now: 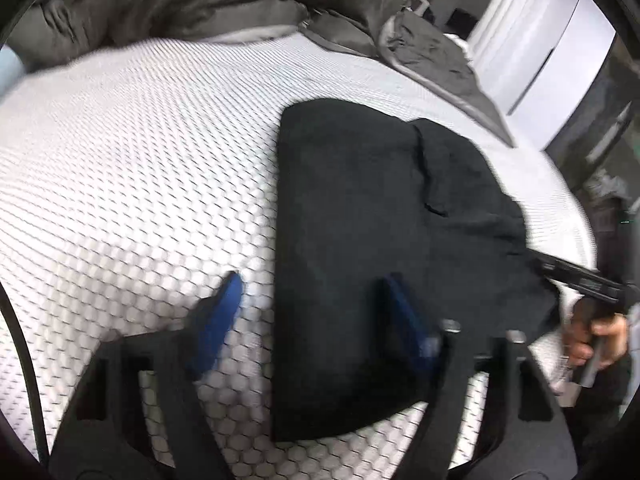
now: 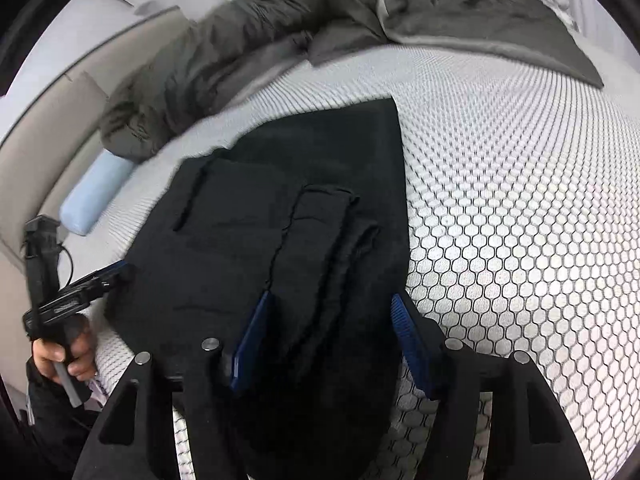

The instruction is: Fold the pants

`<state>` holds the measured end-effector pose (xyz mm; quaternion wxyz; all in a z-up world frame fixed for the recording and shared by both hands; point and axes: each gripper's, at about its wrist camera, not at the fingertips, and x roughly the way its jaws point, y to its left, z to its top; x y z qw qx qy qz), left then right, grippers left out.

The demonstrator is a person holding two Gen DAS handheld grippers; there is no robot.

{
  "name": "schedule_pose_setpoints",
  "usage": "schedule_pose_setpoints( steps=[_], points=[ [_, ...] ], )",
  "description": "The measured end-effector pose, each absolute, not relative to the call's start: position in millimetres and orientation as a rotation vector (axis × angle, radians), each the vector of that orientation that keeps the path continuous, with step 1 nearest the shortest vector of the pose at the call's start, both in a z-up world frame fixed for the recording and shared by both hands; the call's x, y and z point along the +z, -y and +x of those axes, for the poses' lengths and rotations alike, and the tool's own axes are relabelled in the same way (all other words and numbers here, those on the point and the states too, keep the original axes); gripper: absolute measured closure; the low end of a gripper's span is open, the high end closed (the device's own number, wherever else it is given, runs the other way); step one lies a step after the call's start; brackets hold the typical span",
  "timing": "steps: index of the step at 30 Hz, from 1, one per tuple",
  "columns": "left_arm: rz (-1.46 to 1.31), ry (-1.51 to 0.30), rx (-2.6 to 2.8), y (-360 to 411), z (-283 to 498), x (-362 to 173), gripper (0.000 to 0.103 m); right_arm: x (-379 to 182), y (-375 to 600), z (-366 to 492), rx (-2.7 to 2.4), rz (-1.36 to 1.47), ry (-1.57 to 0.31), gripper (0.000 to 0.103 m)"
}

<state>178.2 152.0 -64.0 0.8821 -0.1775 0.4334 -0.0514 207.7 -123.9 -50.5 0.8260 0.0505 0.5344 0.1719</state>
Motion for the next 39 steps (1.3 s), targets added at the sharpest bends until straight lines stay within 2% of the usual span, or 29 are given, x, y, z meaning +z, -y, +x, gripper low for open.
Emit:
schedule_pose_setpoints(
  steps=[1, 3, 10, 11, 13, 15, 17, 18, 19, 24, 27, 31, 35, 39],
  points=[
    [-0.389, -0.912, -0.128, -152, 179, -63, 0.056, -49, 125, 207, 0.364, 0.114, -1.129, 0.064],
    [-0.345, -0.908, -0.115, -147, 185, -58, 0.056, -42, 123, 205, 0.366, 0.093, -1.095, 0.072],
    [-0.306, -0.91, -0.057, -145, 226, -58, 0.055, -46, 119, 230, 0.298, 0.053, -1.052, 0.073],
    [-0.297, -0.904, -0.048, -144, 224, -57, 0.053, -44, 120, 228, 0.297, 0.044, -1.048, 0.071],
    [-0.232, -0.886, -0.006, -136, 219, -52, 0.05, -37, 121, 220, 0.297, 0.002, -1.025, 0.055],
    [-0.152, -0.865, 0.036, -127, 211, -46, 0.043, -27, 123, 208, 0.307, -0.006, -0.997, 0.051],
    [-0.084, -0.821, 0.084, -116, 198, -39, 0.019, -18, 123, 196, 0.308, -0.011, -0.977, 0.048],
    [-0.077, -0.803, 0.088, -113, 195, -35, 0.017, -15, 123, 191, 0.31, -0.004, -0.966, 0.041],
    [-0.073, -0.777, 0.078, -110, 187, -31, 0.016, -12, 123, 185, 0.319, 0.003, -0.96, 0.034],
    [-0.028, -0.758, 0.003, -88, 170, -29, 0.016, -16, 101, 163, 0.356, -0.092, -0.96, 0.033],
    [0.006, -0.792, 0.008, -82, 173, -36, 0.016, -31, 95, 162, 0.279, -0.2, -1.007, 0.028],
    [-0.011, -0.812, 0.01, -83, 176, -39, 0.016, -27, 124, 157, 0.215, -0.118, -1.028, 0.023],
    [-0.024, -0.801, 0.014, -86, 175, -36, 0.016, -29, 138, 155, 0.116, -0.179, -1.027, 0.023],
    [-0.049, -0.753, 0.031, -95, 160, -21, 0.016, -16, 145, 148, 0.177, -0.098, -0.974, 0.021]
  ],
)
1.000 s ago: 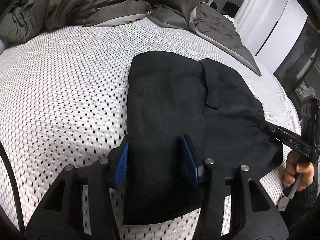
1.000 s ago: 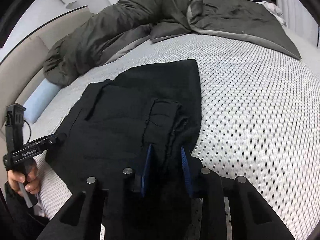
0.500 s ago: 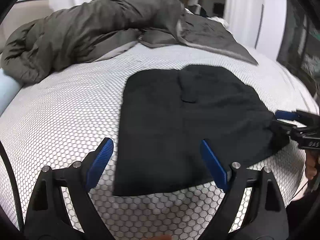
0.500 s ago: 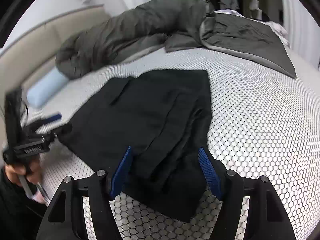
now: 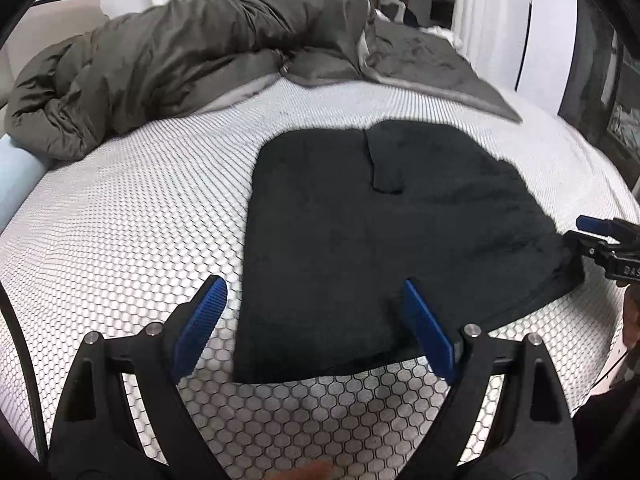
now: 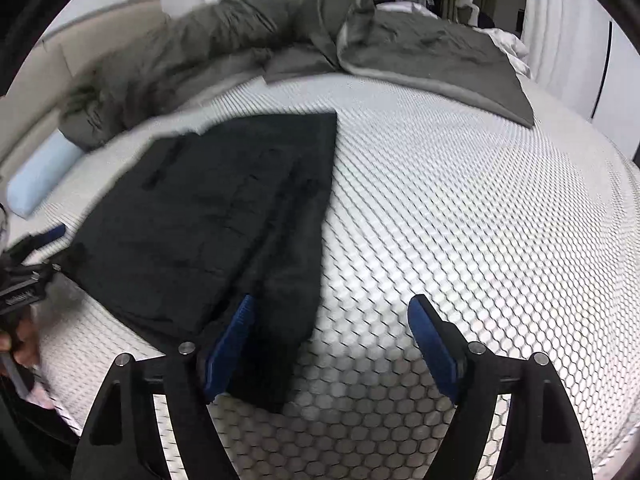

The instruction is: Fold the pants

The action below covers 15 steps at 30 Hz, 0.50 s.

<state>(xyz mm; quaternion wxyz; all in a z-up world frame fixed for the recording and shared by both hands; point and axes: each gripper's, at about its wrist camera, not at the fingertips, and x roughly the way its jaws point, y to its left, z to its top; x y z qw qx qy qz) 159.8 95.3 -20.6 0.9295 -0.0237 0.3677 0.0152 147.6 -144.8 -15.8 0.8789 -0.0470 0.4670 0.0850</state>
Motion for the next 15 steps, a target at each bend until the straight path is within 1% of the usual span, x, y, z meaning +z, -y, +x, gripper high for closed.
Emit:
schedule_pose_setpoints(
  steps=[3, 4, 5, 6, 15],
  points=[
    [-0.076, -0.692, 0.034, -101, 141, -6, 0.016, 1, 141, 135, 0.228, -0.088, -0.88, 0.007],
    [-0.083, -0.669, 0.034, -102, 132, -2, 0.013, 7, 140, 128, 0.232, -0.093, -0.837, 0.003],
    [-0.084, -0.646, 0.034, -103, 124, 1, 0.005, 12, 140, 121, 0.224, -0.099, -0.803, 0.001],
    [-0.083, -0.63, 0.035, -103, 118, 3, 0.001, 17, 139, 114, 0.212, -0.106, -0.766, 0.0],
    [-0.085, -0.508, 0.062, -98, 59, 14, 0.001, 39, 145, 58, 0.298, -0.049, -0.59, 0.0]
  ],
)
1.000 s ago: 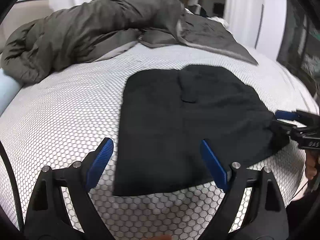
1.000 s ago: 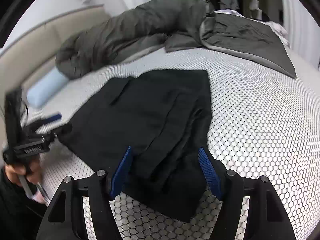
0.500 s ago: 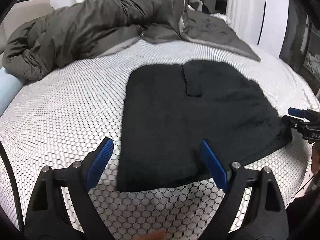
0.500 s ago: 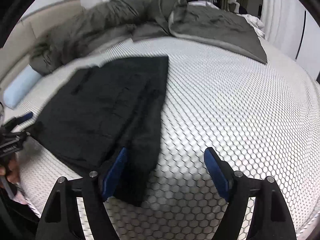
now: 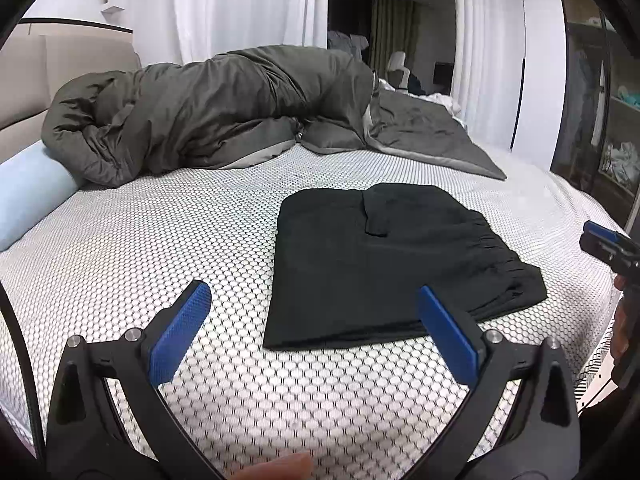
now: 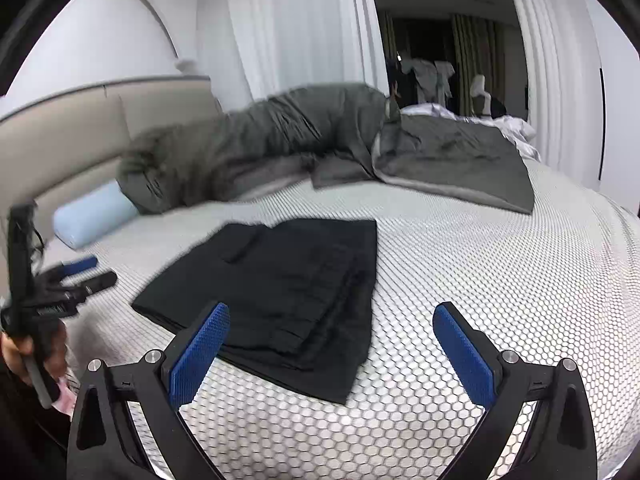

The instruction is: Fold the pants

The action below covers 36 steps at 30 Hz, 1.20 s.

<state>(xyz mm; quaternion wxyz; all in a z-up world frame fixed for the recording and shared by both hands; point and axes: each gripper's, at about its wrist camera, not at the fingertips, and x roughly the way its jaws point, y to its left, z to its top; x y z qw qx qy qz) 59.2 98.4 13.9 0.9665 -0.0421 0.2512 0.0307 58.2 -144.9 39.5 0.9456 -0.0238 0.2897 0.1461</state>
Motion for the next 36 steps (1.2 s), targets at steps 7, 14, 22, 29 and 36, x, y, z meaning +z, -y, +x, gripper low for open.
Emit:
schedule_pose_setpoints(
  steps=[7, 14, 22, 29, 36],
  points=[
    [-0.093, -0.494, 0.063, -94, 52, 15, 0.001, 42, 137, 53, 0.331, -0.029, -0.572, 0.0],
    [-0.079, -0.501, 0.063, -92, 62, 11, 0.001, 29, 127, 67, 0.323, -0.058, -0.611, 0.0],
    [-0.1, -0.492, 0.08, -98, 62, 11, 0.001, 34, 120, 60, 0.339, -0.082, -0.567, 0.0],
    [-0.11, -0.493, 0.094, -102, 63, 12, 0.001, 32, 116, 60, 0.337, -0.1, -0.568, 0.0],
    [-0.109, -0.494, 0.095, -99, 63, 12, 0.001, 32, 115, 59, 0.336, -0.104, -0.567, 0.0]
  ],
)
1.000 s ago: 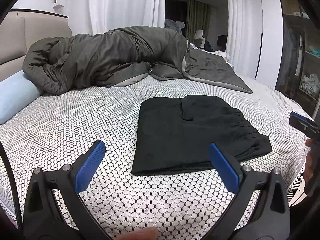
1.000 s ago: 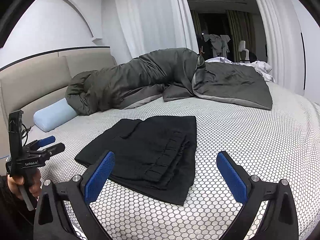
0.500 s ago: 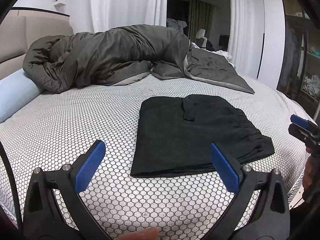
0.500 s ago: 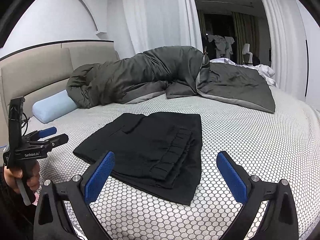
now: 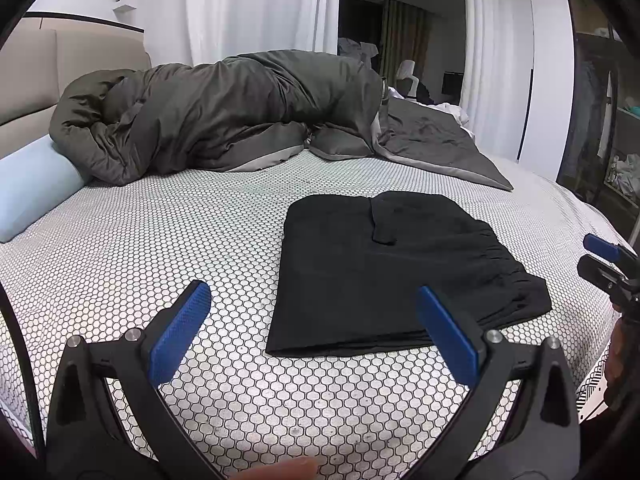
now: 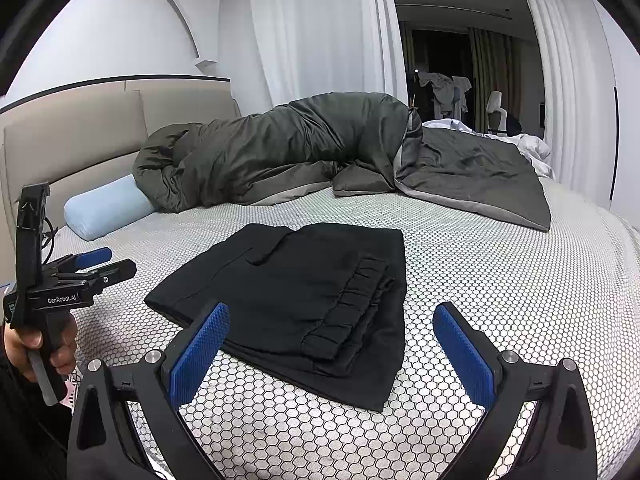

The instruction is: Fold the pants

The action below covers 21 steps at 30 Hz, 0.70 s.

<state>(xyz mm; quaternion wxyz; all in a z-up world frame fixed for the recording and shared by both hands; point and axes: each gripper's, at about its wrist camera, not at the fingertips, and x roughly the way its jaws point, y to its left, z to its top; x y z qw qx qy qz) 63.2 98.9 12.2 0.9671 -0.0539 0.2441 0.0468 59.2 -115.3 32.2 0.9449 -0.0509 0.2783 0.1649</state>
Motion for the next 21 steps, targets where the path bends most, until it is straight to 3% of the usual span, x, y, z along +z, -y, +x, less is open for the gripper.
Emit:
schedule_pose_setpoints(
  steps=[21],
  points=[
    [-0.097, -0.494, 0.086, -104.7, 67.9, 12.9, 0.001, 30.5, 117.3, 59.5, 0.34, -0.123, -0.571, 0.0]
  ],
)
